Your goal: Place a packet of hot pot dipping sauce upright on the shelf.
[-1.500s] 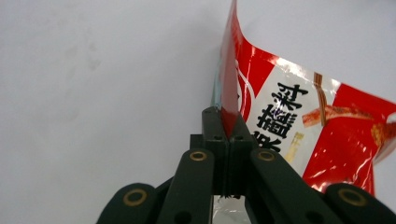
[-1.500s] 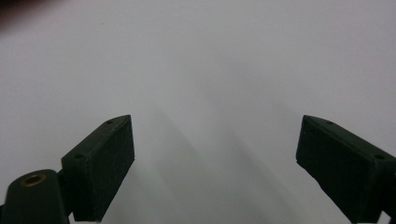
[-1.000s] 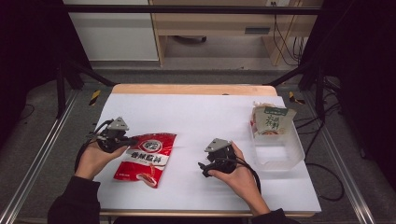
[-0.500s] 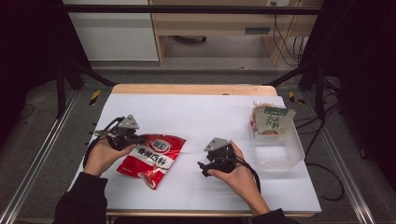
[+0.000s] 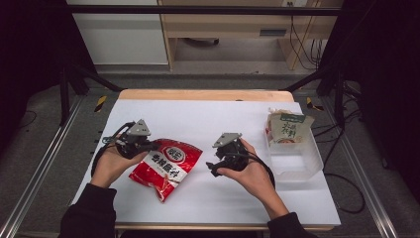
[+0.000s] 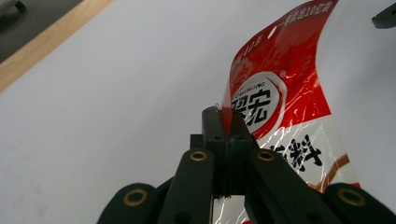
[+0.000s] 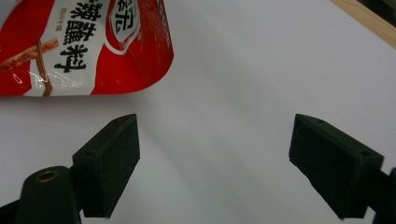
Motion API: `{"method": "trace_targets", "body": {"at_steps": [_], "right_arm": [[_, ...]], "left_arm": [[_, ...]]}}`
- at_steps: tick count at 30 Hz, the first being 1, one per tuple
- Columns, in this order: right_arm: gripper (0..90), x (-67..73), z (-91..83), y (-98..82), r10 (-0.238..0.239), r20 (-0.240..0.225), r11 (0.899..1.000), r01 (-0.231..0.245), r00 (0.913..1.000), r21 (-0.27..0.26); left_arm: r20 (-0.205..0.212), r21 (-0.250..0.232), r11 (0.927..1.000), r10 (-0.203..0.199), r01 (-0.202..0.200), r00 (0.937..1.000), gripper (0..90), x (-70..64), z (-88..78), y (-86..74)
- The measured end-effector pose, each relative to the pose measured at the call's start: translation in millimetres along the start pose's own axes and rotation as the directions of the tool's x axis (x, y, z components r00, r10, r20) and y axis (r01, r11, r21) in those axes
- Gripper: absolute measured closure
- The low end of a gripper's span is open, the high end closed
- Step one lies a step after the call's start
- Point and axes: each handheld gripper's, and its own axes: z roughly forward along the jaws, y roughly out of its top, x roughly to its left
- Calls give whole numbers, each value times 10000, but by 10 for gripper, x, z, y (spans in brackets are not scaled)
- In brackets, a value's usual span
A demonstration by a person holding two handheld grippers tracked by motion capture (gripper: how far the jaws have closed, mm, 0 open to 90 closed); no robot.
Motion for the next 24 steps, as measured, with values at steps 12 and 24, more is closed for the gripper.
{"method": "trace_targets", "body": {"at_steps": [12,24], "right_arm": [[190,10,135,412,-364,-1108,9977,424,9932,527],[524,146,381,572,-577,-2034,9953,722,9774,649]], "left_arm": [[-244,-179,9998,73,-77,9997,900,-1,-109,7],[-239,-308,9995,-17,9,9997,900,3,-124,-1]]}}
